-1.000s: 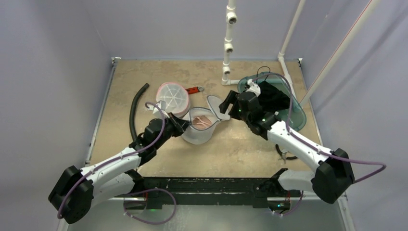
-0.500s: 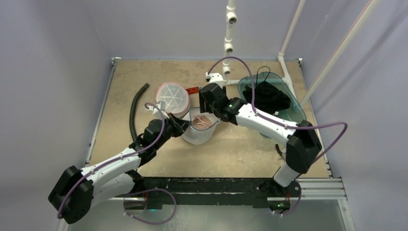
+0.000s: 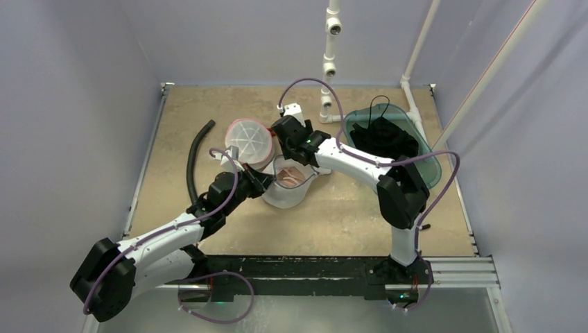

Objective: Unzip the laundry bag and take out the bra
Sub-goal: Open the laundry bag at the center of the board.

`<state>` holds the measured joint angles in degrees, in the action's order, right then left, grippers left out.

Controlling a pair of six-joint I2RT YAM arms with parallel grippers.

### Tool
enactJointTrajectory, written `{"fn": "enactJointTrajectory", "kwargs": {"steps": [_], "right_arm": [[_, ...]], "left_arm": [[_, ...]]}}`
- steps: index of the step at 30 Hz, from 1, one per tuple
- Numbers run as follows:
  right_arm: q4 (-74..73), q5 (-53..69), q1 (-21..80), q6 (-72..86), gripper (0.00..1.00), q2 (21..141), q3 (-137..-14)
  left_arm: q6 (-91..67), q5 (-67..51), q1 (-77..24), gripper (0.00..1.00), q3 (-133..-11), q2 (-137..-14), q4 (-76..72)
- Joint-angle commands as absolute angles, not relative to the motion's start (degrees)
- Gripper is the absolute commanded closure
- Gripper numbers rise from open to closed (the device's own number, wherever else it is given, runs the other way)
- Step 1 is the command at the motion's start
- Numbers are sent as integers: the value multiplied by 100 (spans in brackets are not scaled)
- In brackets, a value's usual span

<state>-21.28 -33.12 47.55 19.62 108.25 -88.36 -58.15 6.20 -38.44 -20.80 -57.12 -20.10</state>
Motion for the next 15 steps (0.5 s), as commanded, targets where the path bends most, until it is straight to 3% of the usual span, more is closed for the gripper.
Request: {"fn": "enactJointTrajectory", "kwargs": {"steps": [1,5,13,15], "right_arm": [[-2374,-3624,4707,1714,38,11016,-9159],[-2421,-3631,4635,1665,51,11138,-9211],[-1975,-3673,4579,1857,96,10541,-8613],[-1583,-3437,4579,1932,100,10129,-8242]], "left_arm": [[-5832,667,-3878,100,-2035,-5636,-2093],[-5810,667,-3883,100,-2048,-5620,-2066],[-5849,664,-3883,100,-1968,-5582,-2057],[-5852,665,-3878,100,-1955,-5585,-2057]]}}
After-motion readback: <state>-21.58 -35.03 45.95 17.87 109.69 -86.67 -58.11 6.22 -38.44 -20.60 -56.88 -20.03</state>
